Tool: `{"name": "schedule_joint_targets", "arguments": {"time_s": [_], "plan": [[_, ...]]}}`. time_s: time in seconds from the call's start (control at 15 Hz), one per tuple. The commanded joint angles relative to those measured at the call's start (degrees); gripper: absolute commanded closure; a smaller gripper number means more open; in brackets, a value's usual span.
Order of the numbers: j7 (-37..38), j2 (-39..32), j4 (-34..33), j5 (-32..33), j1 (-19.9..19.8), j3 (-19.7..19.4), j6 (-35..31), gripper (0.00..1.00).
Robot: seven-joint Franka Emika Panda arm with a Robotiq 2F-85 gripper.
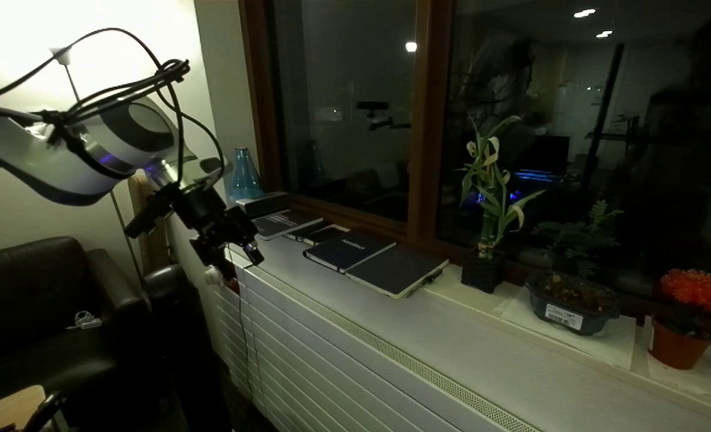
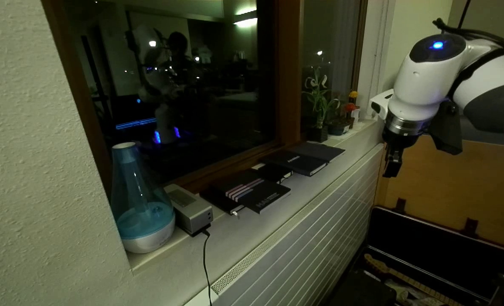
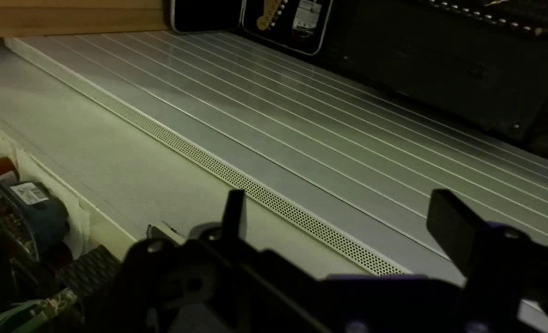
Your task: Put the second book from the right on top of the books on the left.
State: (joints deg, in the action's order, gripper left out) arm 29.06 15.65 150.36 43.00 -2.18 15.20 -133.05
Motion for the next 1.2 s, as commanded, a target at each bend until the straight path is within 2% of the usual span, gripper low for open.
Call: {"name": "schedule_joint_targets", "arguments": {"time_s": [0.0,0.67,0.8,0.87,1.13], "plan": [[-0.6,-4.1,-0.9,7.2,1.3,-1.5,-0.8,0.0],[-14.1,-11.9,-5.8,18.6,6.1,-4.9,2.8,0.0],[-17.0,-12.5,-7.2,16.7,6.6,-5.8,1.7,0.0],[-13.8,-11.6,-5.7,16.6,6.9,-5.8,1.4,0.0],[-14.1,-11.9,-6.3,16.6,7.2,-6.3,1.3,0.0]]}}
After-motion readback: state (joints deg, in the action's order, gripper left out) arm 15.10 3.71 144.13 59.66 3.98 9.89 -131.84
